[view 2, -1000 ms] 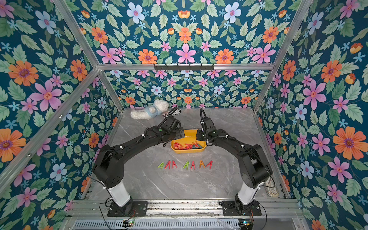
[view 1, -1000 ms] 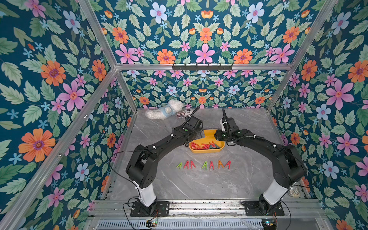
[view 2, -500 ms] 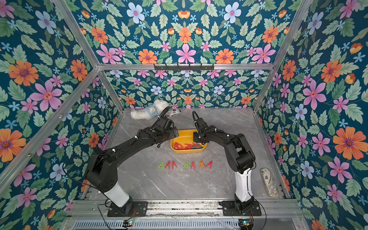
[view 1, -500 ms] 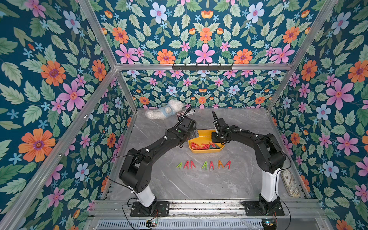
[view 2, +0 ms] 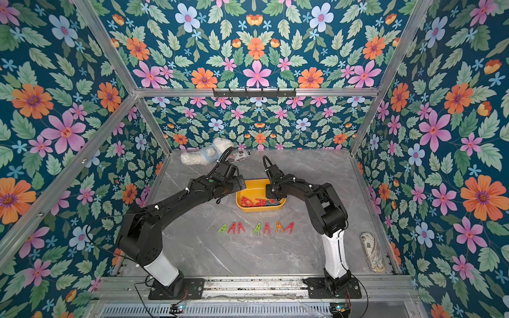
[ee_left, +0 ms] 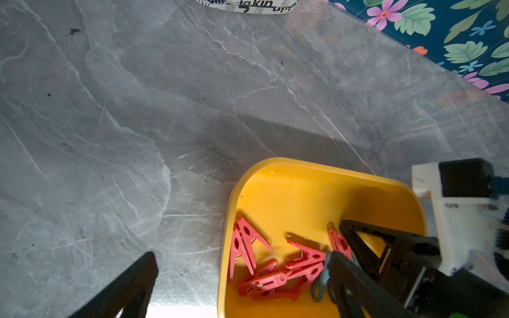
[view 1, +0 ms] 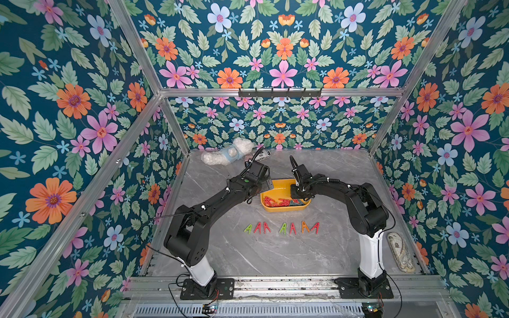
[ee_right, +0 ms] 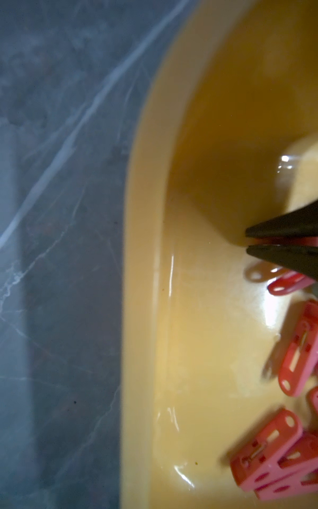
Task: Take the clothespins out of the storage box
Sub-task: Pick up the clothespin from the storage box.
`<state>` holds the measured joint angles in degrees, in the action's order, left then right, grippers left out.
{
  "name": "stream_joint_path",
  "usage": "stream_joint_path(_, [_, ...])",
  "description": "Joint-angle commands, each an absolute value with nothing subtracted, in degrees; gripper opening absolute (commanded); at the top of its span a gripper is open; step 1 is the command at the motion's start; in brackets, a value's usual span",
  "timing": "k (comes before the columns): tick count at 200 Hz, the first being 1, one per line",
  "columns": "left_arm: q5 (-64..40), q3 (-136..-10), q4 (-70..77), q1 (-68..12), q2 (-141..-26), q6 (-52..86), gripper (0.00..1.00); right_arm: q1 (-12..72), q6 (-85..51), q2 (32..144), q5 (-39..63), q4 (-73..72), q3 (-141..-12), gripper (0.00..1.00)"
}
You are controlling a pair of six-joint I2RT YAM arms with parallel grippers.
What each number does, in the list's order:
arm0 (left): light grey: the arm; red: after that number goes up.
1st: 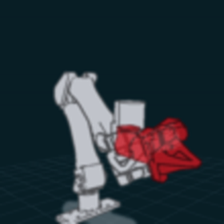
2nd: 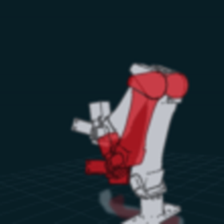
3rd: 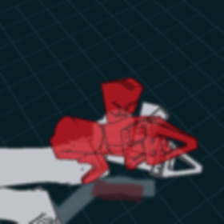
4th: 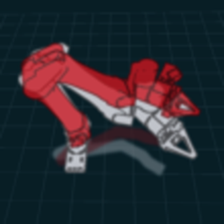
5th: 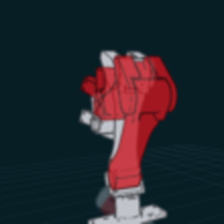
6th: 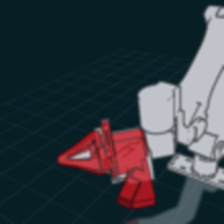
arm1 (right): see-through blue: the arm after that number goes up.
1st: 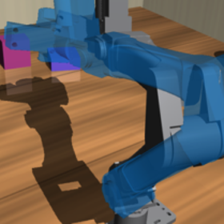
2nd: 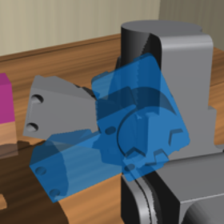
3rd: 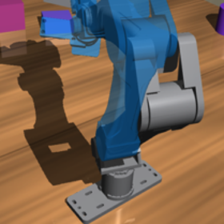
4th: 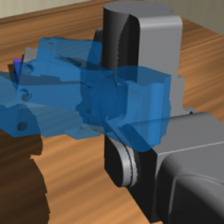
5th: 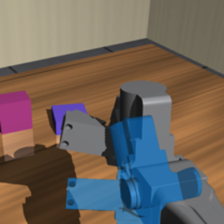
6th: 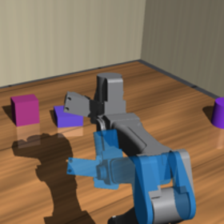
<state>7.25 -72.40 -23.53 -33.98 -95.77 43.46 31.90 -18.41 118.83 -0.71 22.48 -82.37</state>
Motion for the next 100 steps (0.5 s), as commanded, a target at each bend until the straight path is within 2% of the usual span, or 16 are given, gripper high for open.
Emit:
stream_joint_path(1, [7.33, -72.09, -22.9, -33.84, -95.28, 43.42, 1.0, 32.01, -18.67, 118.93, -1.15, 25.02, -82.89, 0.01])
stream_joint_path(100, [4.7, -70.31, -20.97, -33.75, -93.78, 41.37, 1.0, 32.04, -24.6, 107.42, -3.87, 26.33, -81.73, 0.0])
